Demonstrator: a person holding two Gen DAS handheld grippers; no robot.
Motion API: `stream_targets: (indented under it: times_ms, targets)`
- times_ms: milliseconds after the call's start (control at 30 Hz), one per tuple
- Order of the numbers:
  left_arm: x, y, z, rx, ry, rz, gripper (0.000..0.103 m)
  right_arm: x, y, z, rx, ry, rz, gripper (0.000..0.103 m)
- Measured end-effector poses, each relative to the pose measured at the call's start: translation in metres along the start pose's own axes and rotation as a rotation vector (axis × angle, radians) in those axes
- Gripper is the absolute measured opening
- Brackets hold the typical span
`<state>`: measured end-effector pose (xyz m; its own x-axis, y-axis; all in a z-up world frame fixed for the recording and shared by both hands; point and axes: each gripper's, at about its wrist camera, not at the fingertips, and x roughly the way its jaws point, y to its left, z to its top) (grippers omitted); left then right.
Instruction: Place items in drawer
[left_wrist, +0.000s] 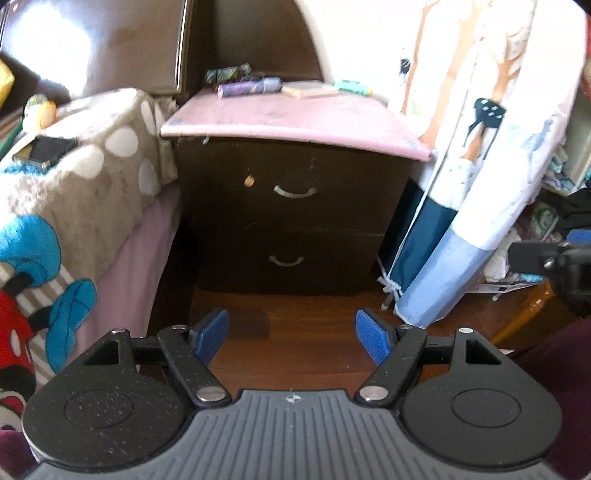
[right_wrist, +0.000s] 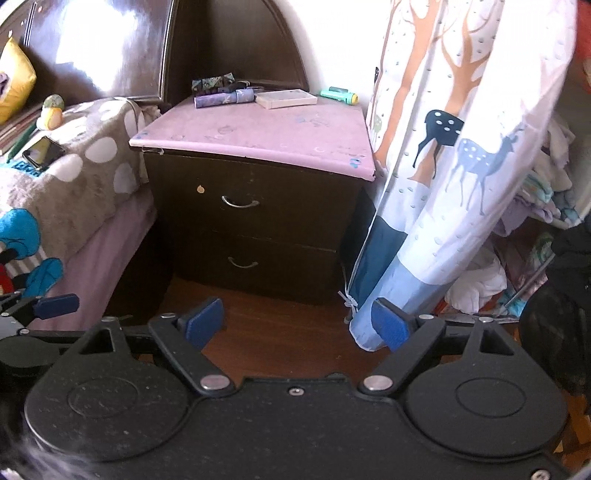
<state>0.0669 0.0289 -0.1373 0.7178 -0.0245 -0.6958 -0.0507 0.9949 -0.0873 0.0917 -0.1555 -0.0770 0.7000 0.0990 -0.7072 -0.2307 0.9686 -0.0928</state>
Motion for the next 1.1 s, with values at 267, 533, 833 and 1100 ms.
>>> stream_targets:
  times_ms: [267,533,833,1100]
  targets:
    - [-0.047,-0.017,0.016,0.011,-0.079,0.017,0.076,-0.028,-0.007,-0.005,0.013,-0.050,-0.003,0.089]
    - [-0.091,-0.031,0.027,0.070,-0.120,0.069,0.076,-0.054,-0.008,-0.008,0.022,-0.094,-0.017,0.090]
    - [-0.131,-0.044,0.032,0.109,-0.182,0.060,0.076,-0.079,-0.008,-0.009,0.013,-0.137,-0.011,0.092]
    - [-0.148,-0.044,0.035,0.102,-0.230,0.058,0.076,-0.093,-0.006,-0.007,0.003,-0.167,0.005,0.092]
